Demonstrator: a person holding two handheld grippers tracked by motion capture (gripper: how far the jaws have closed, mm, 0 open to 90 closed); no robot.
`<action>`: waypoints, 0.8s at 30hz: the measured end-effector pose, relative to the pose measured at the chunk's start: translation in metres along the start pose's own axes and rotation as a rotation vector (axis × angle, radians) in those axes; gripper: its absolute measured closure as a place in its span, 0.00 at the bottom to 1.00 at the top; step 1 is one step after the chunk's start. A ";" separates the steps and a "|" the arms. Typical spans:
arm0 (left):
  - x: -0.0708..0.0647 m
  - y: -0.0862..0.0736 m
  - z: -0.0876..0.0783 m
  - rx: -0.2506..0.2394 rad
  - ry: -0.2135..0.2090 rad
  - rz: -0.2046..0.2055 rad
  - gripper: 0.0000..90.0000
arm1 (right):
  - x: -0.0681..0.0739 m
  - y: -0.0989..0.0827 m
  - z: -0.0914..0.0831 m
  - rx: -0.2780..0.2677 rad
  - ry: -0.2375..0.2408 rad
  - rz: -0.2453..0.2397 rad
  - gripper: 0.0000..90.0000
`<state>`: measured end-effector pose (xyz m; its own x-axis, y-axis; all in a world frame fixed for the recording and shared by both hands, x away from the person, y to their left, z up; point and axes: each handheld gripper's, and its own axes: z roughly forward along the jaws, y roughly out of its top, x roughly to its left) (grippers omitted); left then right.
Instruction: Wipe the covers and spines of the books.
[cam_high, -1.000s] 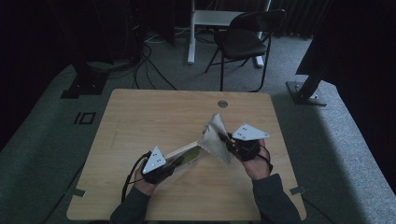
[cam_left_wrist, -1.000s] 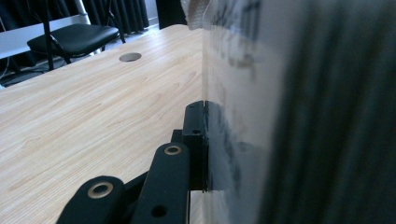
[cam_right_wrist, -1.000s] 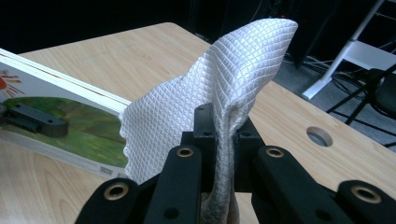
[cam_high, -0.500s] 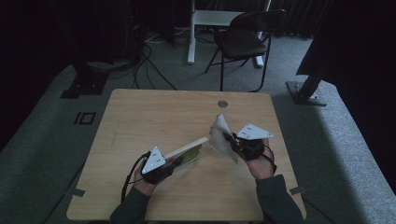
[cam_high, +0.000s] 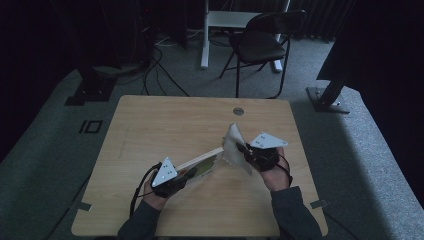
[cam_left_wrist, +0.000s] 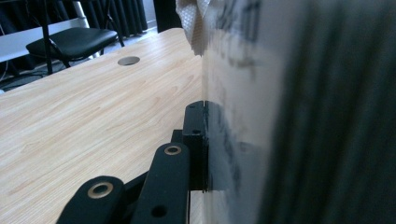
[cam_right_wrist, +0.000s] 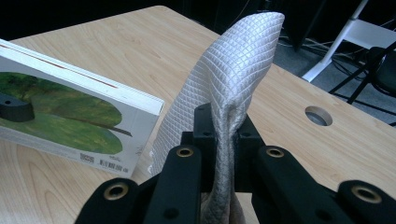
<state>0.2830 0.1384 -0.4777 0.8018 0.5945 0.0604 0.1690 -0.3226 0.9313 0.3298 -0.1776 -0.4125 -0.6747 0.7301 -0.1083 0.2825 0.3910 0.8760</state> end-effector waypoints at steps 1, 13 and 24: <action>0.000 0.000 0.000 -0.001 -0.001 0.001 0.87 | 0.000 0.000 0.001 0.001 0.001 0.001 0.93; -0.001 0.002 -0.001 -0.007 -0.005 0.004 0.87 | 0.004 -0.002 0.008 0.014 0.042 0.003 0.93; -0.001 0.003 -0.002 -0.012 -0.005 0.003 0.87 | 0.008 -0.004 0.013 0.028 0.108 0.022 0.93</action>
<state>0.2814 0.1384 -0.4744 0.8052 0.5898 0.0616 0.1597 -0.3157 0.9353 0.3324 -0.1663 -0.4225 -0.7374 0.6745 -0.0363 0.3163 0.3923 0.8638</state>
